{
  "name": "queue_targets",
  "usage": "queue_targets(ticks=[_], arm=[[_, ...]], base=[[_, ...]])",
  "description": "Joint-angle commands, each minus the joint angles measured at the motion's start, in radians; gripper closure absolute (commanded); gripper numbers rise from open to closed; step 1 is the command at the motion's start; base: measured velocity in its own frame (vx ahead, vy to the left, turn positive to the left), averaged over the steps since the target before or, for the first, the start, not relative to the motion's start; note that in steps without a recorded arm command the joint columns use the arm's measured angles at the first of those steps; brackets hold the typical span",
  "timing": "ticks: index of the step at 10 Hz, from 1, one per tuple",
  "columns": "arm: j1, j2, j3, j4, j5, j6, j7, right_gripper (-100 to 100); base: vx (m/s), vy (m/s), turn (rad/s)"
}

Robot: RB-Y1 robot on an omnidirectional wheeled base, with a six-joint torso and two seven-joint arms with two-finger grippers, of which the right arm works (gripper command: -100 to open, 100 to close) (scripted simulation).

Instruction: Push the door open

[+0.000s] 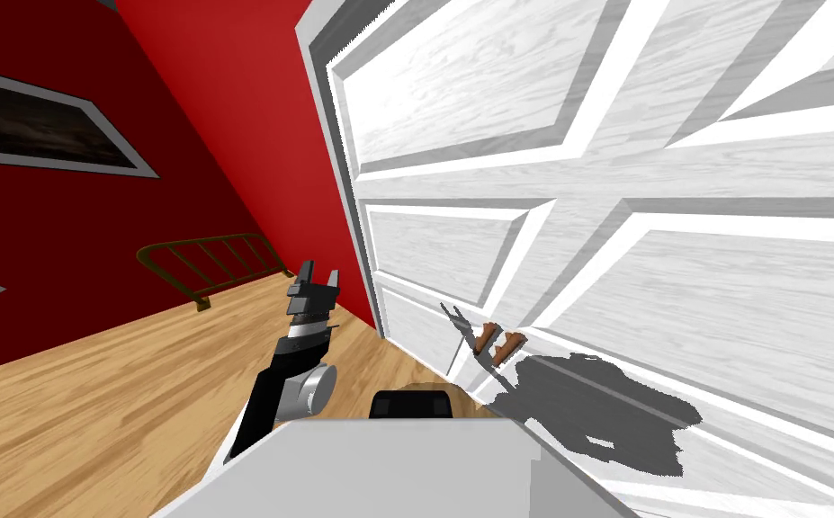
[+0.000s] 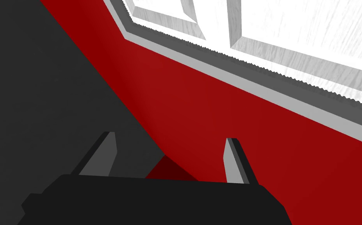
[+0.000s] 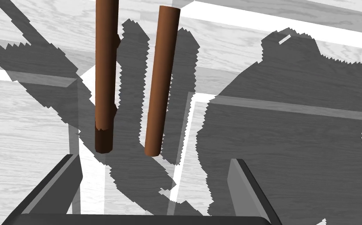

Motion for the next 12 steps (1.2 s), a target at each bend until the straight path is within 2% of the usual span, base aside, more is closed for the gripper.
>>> queue_targets(ticks=[1, 3, 6, 7, 8, 12], arm=[[0.008, 0.004, 0.010, 0.030, -0.021, -0.026, -0.036, -100], [0.013, 0.009, 0.021, 0.072, -0.047, -0.060, -0.081, -100], [0.012, 0.016, 0.033, 0.116, -0.075, -0.098, -0.132, -100], [0.014, 0.013, 0.030, 0.104, -0.070, -0.087, -0.120, -100], [0.035, 0.006, 0.021, 0.114, -0.081, -0.086, -0.123, -100], [0.076, -0.016, -0.013, 0.127, -0.111, -0.076, -0.124, -100]], base=[[0.068, -0.078, 0.265], [0.093, -0.108, 0.313], [0.115, -0.124, 0.211], [0.057, -0.065, 0.042], [-0.105, -0.036, -0.074], [-0.207, -0.084, -0.054]])
